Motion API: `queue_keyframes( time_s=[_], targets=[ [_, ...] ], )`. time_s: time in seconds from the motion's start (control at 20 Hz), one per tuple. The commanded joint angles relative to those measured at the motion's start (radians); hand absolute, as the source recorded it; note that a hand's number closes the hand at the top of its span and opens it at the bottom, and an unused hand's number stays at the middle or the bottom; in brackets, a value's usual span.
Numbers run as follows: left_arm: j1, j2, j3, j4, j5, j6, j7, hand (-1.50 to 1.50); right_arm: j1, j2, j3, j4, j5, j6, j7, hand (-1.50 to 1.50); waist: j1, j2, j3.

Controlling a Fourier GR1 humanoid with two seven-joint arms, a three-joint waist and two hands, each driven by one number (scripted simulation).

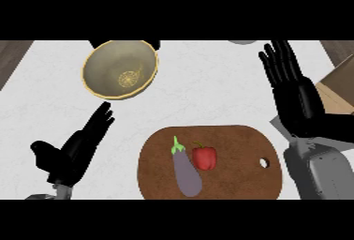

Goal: Pick the bell pepper from the cutting board and place it in the cardboard box

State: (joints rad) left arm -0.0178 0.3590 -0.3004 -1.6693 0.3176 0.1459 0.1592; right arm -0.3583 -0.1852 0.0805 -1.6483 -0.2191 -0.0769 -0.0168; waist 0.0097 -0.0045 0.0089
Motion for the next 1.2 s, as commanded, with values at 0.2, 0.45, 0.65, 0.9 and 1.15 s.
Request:
queue_keyframes(
  time_s=[0.2,0.45,0.65,0.9,1.15],
  targets=[
    [-0.115,0.059,0.003,0.009,-0.134,0.000,-0.050,0.00,0.238,0.053,0.175,0.063,0.426,-0.337,0.075,-1.50,-0.063,0.001,-0.014],
    [-0.087,0.080,0.002,-0.001,-0.132,-0.013,-0.052,0.00,0.314,-0.157,0.158,0.138,0.723,-0.413,0.050,-1.50,-0.117,-0.007,-0.033],
    [-0.102,0.079,0.004,0.008,-0.139,-0.014,-0.056,0.00,0.374,-0.200,0.249,0.157,1.011,-0.501,0.077,-1.50,-0.114,-0.010,-0.028],
    [-0.086,0.074,-0.004,0.036,-0.155,-0.006,-0.064,0.00,0.440,-0.161,0.322,0.050,1.300,-0.518,0.226,-1.50,-0.135,-0.025,-0.029],
    [-0.099,0.061,-0.013,0.024,-0.159,-0.001,-0.056,0.00,0.529,-0.076,0.405,-0.032,1.504,-0.374,0.402,-1.50,-0.129,-0.023,-0.026]
  ],
)
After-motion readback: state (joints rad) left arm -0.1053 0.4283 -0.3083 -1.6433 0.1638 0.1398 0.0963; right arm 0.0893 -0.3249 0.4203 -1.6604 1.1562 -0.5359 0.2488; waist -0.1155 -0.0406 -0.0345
